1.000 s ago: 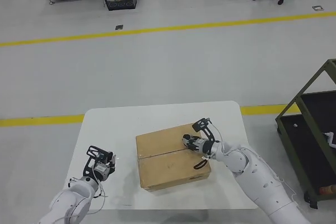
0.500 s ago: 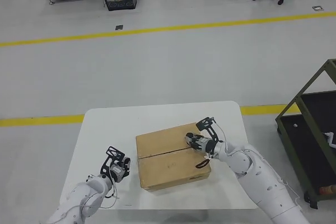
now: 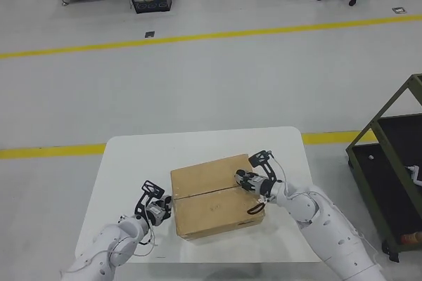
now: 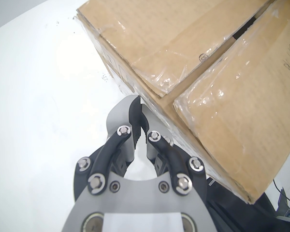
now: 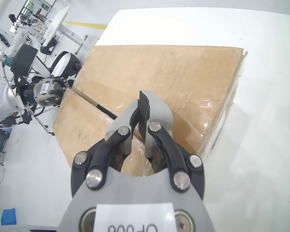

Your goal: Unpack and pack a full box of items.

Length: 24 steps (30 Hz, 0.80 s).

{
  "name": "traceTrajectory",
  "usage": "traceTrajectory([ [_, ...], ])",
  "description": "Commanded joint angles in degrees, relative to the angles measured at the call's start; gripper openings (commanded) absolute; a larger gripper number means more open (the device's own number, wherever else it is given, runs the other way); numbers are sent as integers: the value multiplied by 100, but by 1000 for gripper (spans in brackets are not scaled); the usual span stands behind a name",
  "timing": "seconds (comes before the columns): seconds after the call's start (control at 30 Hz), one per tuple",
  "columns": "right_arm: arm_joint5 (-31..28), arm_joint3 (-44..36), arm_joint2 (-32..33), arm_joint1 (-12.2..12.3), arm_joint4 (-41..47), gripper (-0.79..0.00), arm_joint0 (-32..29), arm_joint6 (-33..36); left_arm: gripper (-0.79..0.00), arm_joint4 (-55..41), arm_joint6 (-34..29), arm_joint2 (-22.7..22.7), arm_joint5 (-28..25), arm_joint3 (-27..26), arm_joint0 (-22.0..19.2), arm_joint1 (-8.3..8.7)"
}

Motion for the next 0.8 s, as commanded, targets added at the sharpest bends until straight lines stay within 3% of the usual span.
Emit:
traceTrajectory([
  [0.0, 6, -86, 63, 18, -2, -785, -62, 20, -785, 10, 67, 27, 20, 24, -53, -22],
  [0.5, 196, -598, 484, 130, -43, -785, -491, 70, -785, 110, 282, 317, 11, -54, -300, -185],
  [0.53, 209, -585, 477, 127, -36, -785, -483, 69, -517, 82, 281, 279, 8, -67, -277, -182],
  [0.57, 224, -563, 466, 123, -35, -785, -467, 62, -397, 57, 273, 228, 12, -89, -247, -176],
  [0.6, 243, -538, 448, 118, -41, -785, -448, 63, 0, 59, 243, 166, 1, -111, -215, -164],
  [0.77, 262, -425, 352, 91, -60, -785, -352, 73, 0, 179, 255, -266, -151, -358, 99, -60],
])
